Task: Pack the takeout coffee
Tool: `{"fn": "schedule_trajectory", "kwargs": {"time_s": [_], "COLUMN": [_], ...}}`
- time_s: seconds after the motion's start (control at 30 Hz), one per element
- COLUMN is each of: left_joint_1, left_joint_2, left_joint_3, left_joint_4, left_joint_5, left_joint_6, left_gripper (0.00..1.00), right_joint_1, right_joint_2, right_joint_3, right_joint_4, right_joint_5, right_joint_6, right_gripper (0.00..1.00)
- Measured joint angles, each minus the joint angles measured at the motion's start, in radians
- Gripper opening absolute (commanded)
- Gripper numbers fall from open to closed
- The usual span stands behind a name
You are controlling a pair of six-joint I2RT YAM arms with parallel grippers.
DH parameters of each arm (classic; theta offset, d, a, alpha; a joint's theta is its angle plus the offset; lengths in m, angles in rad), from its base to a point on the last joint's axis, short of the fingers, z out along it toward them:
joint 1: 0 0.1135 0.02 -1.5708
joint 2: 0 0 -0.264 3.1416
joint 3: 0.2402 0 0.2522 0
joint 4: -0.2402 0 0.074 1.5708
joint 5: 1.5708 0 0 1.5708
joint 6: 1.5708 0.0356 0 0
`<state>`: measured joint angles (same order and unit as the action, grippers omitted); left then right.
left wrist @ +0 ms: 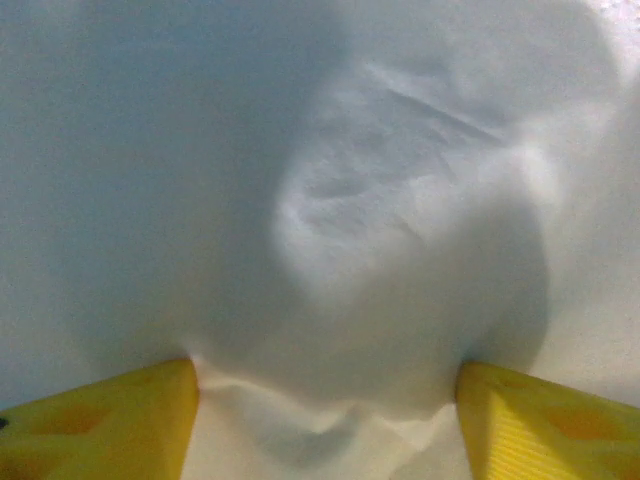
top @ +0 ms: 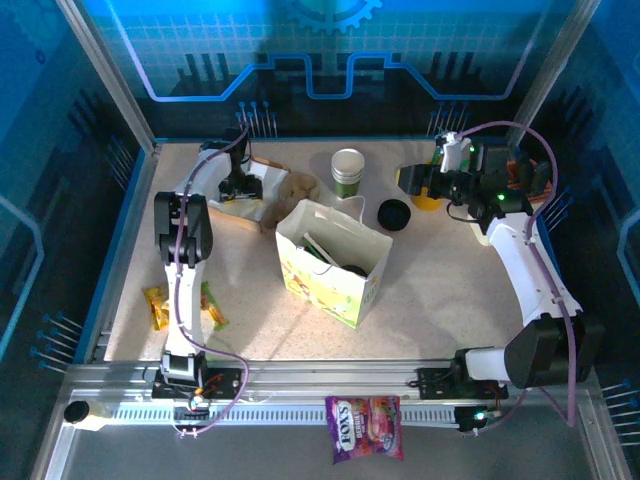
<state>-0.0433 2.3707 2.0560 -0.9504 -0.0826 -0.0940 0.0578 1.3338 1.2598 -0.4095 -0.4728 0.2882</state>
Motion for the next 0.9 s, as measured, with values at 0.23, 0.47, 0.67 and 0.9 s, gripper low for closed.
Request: {"fn": "schedule_trajectory", "kwargs": {"time_s": [0.23,0.47,0.67,0.9], "left_joint_1": [0.005,0.015,0.030,0.032], "left_joint_2": [0.003,0.005,0.006,0.018], "left_joint_3": [0.031,0.066,0.069,0.083], "left_joint_4": [-0.026,-0.042,-0.054,-0.066], "left_joint_5": [0.005,0.019,0.034,0.060], "left_joint_6": [0.000,0.001,0.004,0.024], "left_gripper": [0.54,0.44,0.42,0.77], "right_joint_1": [0.000,0.000,0.000,0.000], "right_joint_2": [0.000,0.000,0.000,0.000], "right_joint_3": [0.000,-0.003,-0.003,-0.005], "right_joint_4": [0.000,-0.001,-0.001,-0.001], "right_joint_5": [0.000,-0.001,-0.003,-0.007], "right_joint_6": [0.000,0.000,0.000,0.000], "right_gripper": [0.78,0.78,0.79,0.79]}}
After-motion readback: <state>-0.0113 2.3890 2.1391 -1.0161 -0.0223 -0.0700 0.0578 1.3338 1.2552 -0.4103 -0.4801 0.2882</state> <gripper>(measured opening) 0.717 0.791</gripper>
